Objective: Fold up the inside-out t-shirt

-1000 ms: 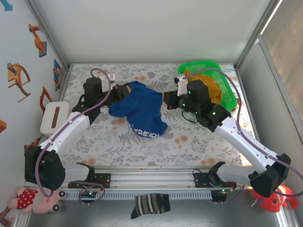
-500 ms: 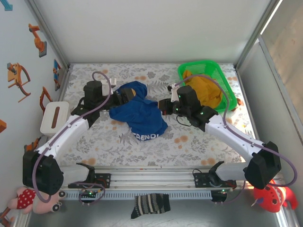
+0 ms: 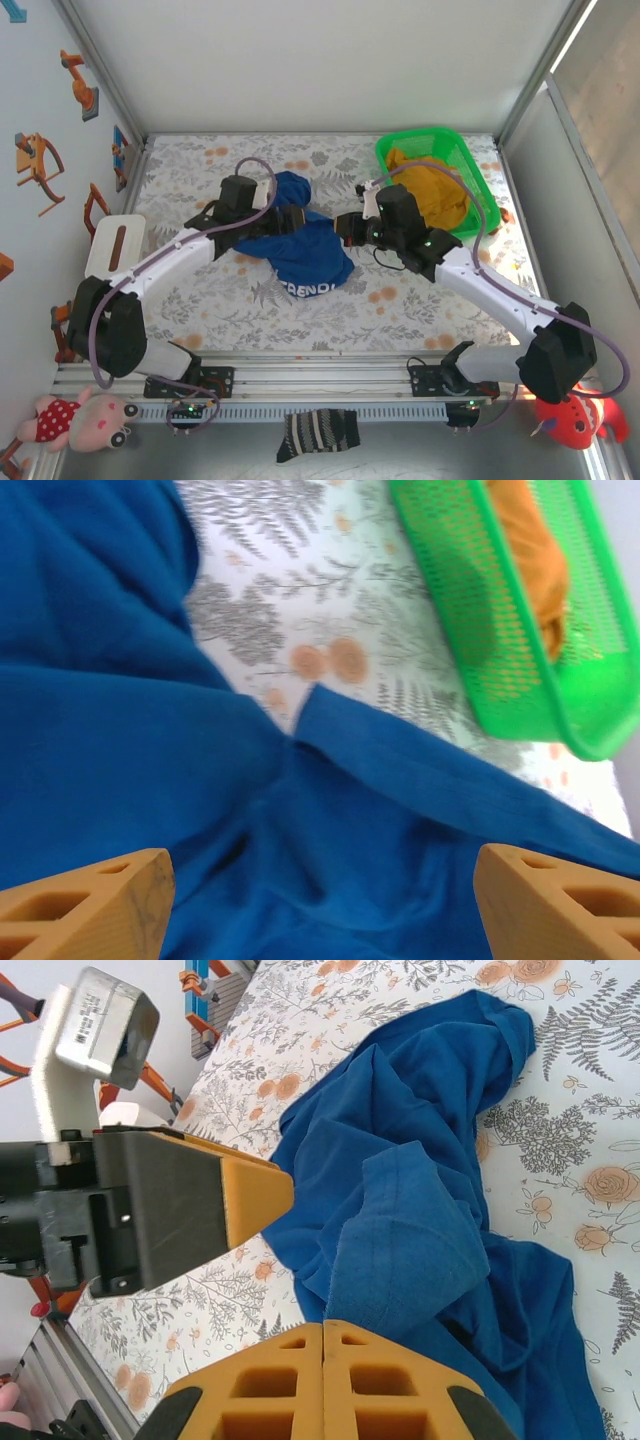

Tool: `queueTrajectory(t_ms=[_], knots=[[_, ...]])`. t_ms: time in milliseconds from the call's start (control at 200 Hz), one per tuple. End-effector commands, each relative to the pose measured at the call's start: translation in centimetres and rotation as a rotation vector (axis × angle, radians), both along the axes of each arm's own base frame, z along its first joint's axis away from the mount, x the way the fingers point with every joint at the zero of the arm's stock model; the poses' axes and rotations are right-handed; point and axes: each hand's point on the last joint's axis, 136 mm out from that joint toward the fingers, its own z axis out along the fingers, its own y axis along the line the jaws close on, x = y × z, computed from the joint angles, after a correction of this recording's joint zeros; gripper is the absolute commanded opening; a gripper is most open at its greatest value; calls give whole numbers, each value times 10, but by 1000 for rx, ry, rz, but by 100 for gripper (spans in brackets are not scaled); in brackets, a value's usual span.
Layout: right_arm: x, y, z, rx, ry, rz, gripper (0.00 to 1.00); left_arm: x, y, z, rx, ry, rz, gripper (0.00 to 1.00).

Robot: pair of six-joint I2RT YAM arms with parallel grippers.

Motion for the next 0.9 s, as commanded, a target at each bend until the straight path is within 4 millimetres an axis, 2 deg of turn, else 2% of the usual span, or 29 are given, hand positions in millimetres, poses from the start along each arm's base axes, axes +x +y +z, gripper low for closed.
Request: queueTrajectory(t_ms=[0, 90, 175, 225, 280, 356, 441, 636, 786, 896], knots=[[7, 3, 41, 42, -74, -1, 0, 12, 35, 5, 60, -20, 152, 78], [16, 5, 74, 48, -130, 5, 0, 3, 72, -6, 111, 12, 280, 80], [25, 5, 113, 79, -187, 7, 0, -13, 108, -28, 154, 82, 390, 83], [30, 3, 134, 101, -218, 5, 0, -22, 120, -40, 155, 118, 426, 83], [32, 3, 155, 124, -246, 11, 0, -30, 125, -50, 146, 146, 439, 83], [33, 4, 174, 149, -273, 19, 0, -34, 122, -59, 120, 169, 441, 84], [34, 4, 184, 165, -283, 23, 0, -32, 118, -66, 93, 188, 450, 85], [36, 5, 181, 163, -273, 17, 0, -4, 102, -64, 76, 162, 462, 87], [35, 3, 181, 164, -274, 13, 0, 17, 80, -54, 99, 86, 422, 90], [34, 1, 183, 164, -275, 9, 0, 28, 65, -60, 125, 65, 380, 92]])
